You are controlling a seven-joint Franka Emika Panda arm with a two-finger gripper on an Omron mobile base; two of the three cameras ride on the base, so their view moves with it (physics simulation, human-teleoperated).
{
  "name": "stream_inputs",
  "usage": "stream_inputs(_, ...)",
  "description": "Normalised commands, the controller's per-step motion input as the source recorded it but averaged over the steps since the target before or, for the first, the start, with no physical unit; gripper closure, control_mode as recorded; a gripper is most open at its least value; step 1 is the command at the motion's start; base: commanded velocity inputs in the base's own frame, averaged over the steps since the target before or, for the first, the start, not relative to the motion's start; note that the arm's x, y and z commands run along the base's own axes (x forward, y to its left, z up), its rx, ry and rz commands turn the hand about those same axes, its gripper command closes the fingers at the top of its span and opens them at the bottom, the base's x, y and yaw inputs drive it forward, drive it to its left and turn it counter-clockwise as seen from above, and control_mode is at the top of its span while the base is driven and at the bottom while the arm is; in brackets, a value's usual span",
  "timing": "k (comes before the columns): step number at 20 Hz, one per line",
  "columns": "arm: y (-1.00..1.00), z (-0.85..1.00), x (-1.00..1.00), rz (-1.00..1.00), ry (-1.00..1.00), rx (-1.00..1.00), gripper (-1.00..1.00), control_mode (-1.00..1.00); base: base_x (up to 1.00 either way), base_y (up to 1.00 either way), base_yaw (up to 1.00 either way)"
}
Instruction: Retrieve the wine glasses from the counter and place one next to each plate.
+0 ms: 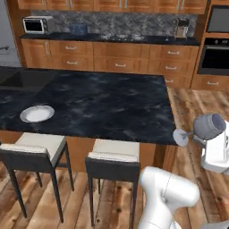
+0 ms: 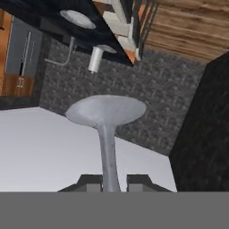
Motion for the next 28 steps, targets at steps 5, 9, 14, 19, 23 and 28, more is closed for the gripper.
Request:
stream_inputs(5, 0.0, 0.0, 0.0, 0.0, 0.0, 0.0, 1.0, 1.0, 0.11, 0.88, -0.66)
stream_inputs(9, 0.0, 0.0, 0.0, 0.0, 0.0, 0.0, 1.0, 1.0, -0.83, 1.0, -0.34)
stream_inputs(14, 0.0, 0.0, 0.0, 0.0, 0.0, 0.0, 1.0, 1.0, -0.73, 1.0, -0.06)
stream_inputs(19, 0.0, 0.0, 0.0, 0.0, 0.0, 0.0, 1.0, 1.0, -0.12, 1.0, 0.02)
stream_inputs(23, 0.0, 0.0, 0.0, 0.0, 0.0, 0.0, 1.0, 1.0, 0.09, 0.87, 0.0)
stream_inputs(28, 0.0, 0.0, 0.0, 0.0, 0.0, 0.0, 1.0, 1.0, 0.45, 0.17, 0.02)
